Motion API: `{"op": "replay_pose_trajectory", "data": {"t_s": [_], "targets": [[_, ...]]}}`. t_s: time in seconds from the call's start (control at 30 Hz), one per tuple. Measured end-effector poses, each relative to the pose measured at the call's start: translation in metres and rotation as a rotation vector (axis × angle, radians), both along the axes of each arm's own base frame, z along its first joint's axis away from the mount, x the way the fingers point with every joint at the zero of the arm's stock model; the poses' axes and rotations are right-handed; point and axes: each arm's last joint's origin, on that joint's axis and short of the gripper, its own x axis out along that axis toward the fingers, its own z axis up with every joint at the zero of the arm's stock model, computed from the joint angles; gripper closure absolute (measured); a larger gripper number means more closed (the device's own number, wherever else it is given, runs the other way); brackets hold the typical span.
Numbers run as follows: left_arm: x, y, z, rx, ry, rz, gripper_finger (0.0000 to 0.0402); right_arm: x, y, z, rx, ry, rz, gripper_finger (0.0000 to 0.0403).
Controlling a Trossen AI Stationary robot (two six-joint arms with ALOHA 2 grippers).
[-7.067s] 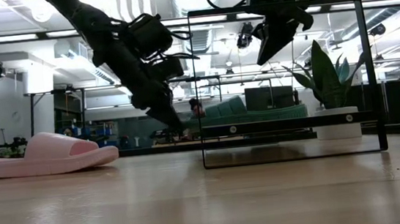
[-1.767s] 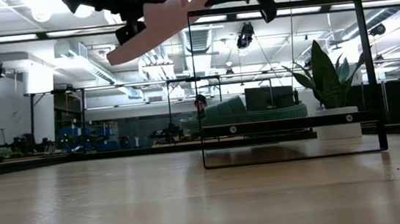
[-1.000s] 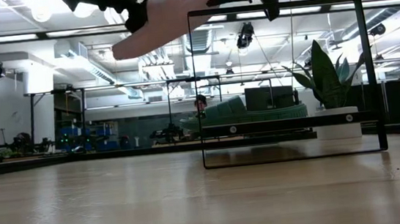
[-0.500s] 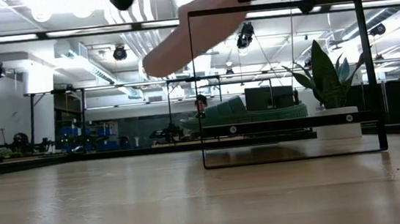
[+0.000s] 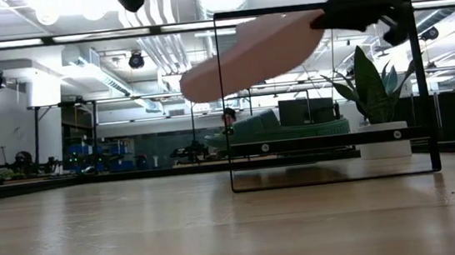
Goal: Pick and place slides into the shelf
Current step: Put the top pink slide on the shelf
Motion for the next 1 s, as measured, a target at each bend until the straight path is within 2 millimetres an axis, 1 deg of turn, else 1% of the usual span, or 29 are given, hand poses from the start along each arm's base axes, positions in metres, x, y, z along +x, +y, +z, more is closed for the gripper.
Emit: {"op": "replay_pose_trajectory", "data": {"t_s": [0.17, 0.3, 0.43, 0.53, 0.63, 0.73, 1.0], "targets": [[0.010, 0.003, -0.006, 0.026, 0.022, -0.006, 0.0127, -0.008, -0.004, -0.014, 0.074, 0.025, -0.016, 0.0379], [0.017, 0.006, -0.012, 0.018, 0.051, -0.006, 0.0127, -0.011, -0.003, -0.022, 0.148, 0.061, 0.015, 0.0382], [0.021, 0.007, -0.016, 0.013, 0.068, -0.004, 0.0127, -0.013, -0.002, -0.030, 0.183, 0.095, 0.049, 0.0382], [0.023, 0.008, -0.017, 0.017, 0.075, 0.016, 0.0127, -0.013, -0.001, -0.032, 0.211, 0.101, 0.073, 0.0382], [0.023, 0.009, -0.018, 0.023, 0.076, 0.035, 0.0127, -0.015, -0.001, -0.036, 0.229, 0.151, 0.069, 0.0382], [0.023, 0.009, -0.017, 0.047, 0.074, 0.037, 0.0127, -0.016, -0.001, -0.037, 0.239, 0.161, 0.066, 0.0382], [0.024, 0.009, -0.016, 0.054, 0.057, 0.037, 0.0127, -0.022, -0.007, -0.048, 0.270, 0.275, 0.009, 0.0383]]}}
